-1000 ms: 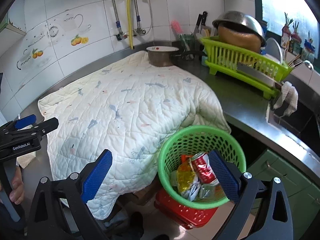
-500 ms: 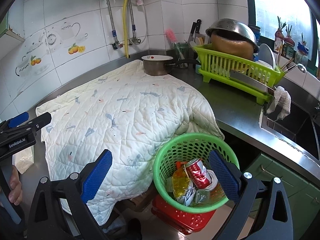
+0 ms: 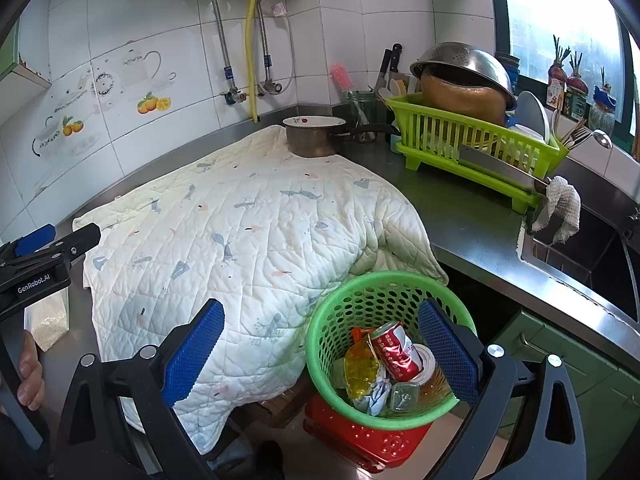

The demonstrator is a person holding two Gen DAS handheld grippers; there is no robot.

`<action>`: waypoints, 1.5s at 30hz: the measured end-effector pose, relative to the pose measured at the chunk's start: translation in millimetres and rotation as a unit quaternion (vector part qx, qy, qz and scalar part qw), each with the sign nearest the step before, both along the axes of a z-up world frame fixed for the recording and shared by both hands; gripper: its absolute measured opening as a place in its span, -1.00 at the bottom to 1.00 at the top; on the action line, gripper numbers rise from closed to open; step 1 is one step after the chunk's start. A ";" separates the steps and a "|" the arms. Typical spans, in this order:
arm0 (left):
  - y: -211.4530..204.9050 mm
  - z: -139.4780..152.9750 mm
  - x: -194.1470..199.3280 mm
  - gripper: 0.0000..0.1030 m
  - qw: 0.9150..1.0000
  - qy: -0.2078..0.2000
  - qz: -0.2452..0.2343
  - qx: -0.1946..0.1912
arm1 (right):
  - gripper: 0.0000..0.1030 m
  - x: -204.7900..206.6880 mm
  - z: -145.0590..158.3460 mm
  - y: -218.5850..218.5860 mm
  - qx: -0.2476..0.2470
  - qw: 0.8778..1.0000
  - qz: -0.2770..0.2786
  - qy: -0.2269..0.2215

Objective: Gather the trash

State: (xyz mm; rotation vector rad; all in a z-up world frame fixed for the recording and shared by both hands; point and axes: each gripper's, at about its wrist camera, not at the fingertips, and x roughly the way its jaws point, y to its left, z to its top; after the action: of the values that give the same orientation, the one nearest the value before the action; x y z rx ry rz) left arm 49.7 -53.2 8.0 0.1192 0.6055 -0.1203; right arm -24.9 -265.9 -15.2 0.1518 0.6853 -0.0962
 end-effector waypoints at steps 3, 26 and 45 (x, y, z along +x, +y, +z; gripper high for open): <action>0.3 0.5 0.0 0.90 1.000 -0.001 0.000 0.000 | 0.83 0.1 0.2 0.6 0.000 1.000 0.000 -0.001; -0.8 1.8 0.5 0.90 1.000 0.000 -0.002 0.001 | 0.83 2.5 2.7 1.9 0.000 1.000 0.002 0.001; -0.8 2.2 1.7 0.90 1.000 0.000 -0.004 0.001 | 0.83 4.7 2.8 1.3 0.001 1.000 0.005 0.000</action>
State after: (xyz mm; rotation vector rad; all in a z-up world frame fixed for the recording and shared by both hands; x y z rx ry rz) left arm 51.4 -54.0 10.2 0.1235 0.6060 -0.1265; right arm -20.2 -264.7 -12.4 0.1501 0.6864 -0.0871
